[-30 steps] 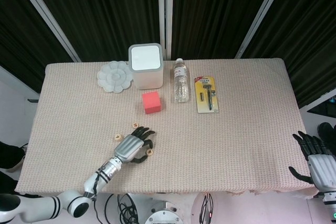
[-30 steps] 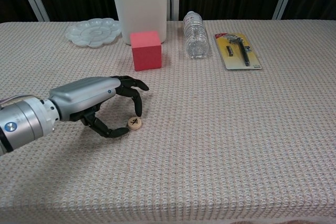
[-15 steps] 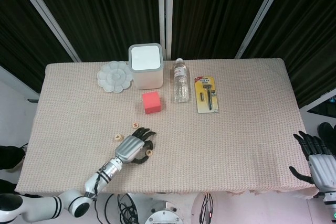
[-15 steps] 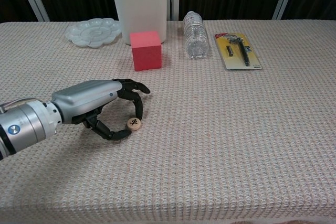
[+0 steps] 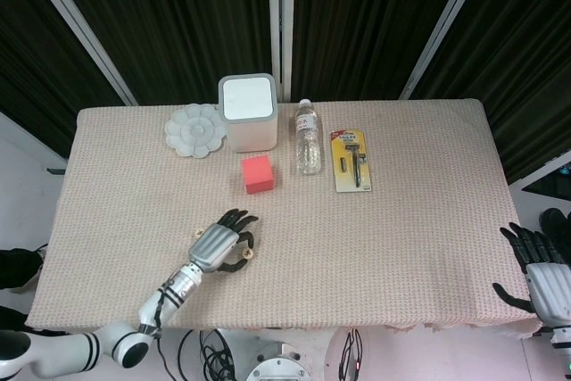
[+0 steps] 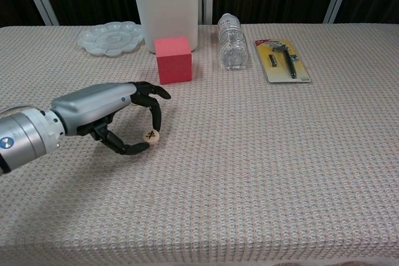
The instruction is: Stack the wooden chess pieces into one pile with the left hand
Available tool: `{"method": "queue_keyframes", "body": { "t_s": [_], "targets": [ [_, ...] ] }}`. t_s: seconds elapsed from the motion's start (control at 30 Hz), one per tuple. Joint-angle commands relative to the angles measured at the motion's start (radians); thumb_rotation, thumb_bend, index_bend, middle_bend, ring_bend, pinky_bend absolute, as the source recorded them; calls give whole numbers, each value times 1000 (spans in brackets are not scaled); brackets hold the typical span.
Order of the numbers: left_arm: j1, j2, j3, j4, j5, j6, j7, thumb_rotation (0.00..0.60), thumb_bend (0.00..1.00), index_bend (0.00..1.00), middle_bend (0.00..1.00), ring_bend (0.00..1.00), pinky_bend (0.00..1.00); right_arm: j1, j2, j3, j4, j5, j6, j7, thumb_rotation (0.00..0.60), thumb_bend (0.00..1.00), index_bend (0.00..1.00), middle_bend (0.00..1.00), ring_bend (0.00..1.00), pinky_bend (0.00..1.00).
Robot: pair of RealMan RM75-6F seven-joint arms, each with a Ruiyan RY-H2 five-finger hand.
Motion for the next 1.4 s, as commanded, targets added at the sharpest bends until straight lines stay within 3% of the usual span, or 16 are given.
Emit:
{"method": "queue_keyframes", "body": {
  "t_s": [0.03, 0.2, 0.37, 1.07, 1.4],
  "targets": [
    [6, 57, -35, -37, -33, 20, 28, 600, 304, 474, 100, 0, 0, -1, 2, 0, 0, 0, 1, 1, 600, 174, 0, 0, 0, 0],
    [15, 183, -60, -128, -123, -12, 78, 600, 305, 460, 106, 0, 0, 1, 4, 1, -3, -2, 0, 1, 600, 174, 0, 0, 0, 0],
    [35, 238, -53, -160, -181, -30, 74, 600, 306, 458, 108, 0, 0, 6, 3, 1, -12, -7, -3, -9, 600, 174, 0, 0, 0, 0],
    [43, 220, -29, -95, -179, -52, 17, 600, 305, 456, 111, 0, 0, 10, 12, 2, -39, -5, -8, -37, 600, 174, 0, 0, 0, 0],
    [41, 221, -25, -92, -182, -63, 14, 600, 305, 408, 111, 0, 0, 8, 13, -1, -39, -4, -9, -38, 600, 173, 0, 0, 0, 0]
  ]
}}
